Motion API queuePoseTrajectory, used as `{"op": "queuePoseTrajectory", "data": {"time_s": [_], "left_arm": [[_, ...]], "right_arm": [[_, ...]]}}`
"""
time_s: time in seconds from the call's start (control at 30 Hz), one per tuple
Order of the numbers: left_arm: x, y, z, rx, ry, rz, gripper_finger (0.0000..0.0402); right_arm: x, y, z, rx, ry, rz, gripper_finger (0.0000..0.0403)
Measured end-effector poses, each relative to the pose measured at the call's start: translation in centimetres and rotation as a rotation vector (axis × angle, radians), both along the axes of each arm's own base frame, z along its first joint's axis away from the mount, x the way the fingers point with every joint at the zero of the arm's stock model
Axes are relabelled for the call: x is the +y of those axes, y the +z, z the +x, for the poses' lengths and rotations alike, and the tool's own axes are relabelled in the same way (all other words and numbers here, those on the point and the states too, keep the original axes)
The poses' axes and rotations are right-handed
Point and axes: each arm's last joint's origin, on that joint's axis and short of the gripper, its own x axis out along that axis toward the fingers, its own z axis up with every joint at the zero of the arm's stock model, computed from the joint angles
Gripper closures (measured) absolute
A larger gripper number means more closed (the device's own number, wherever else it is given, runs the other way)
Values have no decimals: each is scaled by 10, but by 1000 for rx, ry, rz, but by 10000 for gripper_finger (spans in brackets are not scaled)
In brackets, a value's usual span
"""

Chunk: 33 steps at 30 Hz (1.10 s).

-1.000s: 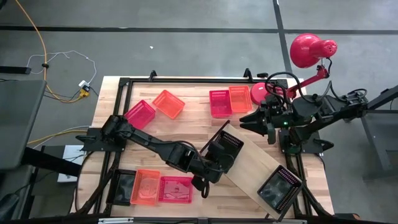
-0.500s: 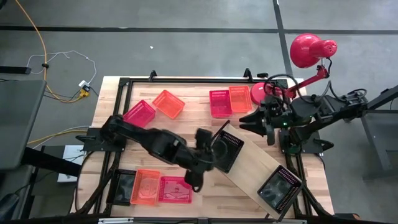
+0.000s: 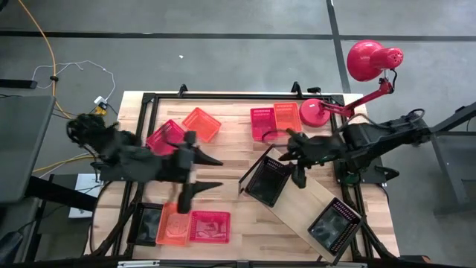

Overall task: Stack baskets on shelf by color
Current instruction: Stack the top black bin on the black bin on the shelf

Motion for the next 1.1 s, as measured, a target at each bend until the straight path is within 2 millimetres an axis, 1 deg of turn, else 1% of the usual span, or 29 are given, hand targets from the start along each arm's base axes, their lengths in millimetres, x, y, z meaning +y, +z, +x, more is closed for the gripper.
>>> {"op": "queuePoseTrajectory", "data": {"time_s": [0.03, 0.17, 0.3, 0.43, 0.5, 0.57, 0.7, 0.77, 0.83, 0.9, 0.97, 1.0, 1.03, 1.1], "left_arm": [[1, -2, -6, -39, -8, -12, 176], [3, -28, -20, -159, -36, -71, 176], [10, -62, -29, -272, -39, -136, 176], [18, -86, -37, -391, -19, -224, 176], [21, -91, -40, -440, -5, -256, 176], [22, -96, -42, -453, -1, -278, 176], [23, -95, -45, -458, -3, -299, 176], [23, -96, -44, -456, -3, -299, 176], [23, -96, -44, -452, -3, -292, 176], [23, -96, -44, -452, -2, -292, 176], [23, -96, -44, -448, -3, -281, 176], [23, -96, -44, -447, -3, -271, 176], [23, -96, -44, -446, -4, -258, 176], [23, -96, -44, -442, -5, -227, 176]], "right_arm": [[0, -6, 1, 53, -1, -16, 214], [0, -25, 9, 201, -17, -72, 191], [-1, -34, 18, 236, -30, -109, 179], [-4, -44, 26, 284, -56, -140, 178], [-5, -50, 31, 313, -63, -142, 178], [-6, -55, 35, 337, -62, -138, 178], [-5, -62, 40, 374, -62, -123, 185], [-6, -64, 40, 393, -71, -120, 202], [-6, -64, 38, 408, -86, -113, 236], [-6, -65, 36, 431, -88, -102, 288], [-6, -62, 32, 442, -87, -82, 355], [-6, -60, 29, 442, -80, -69, 378], [-6, -56, 25, 437, -73, -58, 388], [-6, -48, 14, 431, -84, -30, 383]]}}
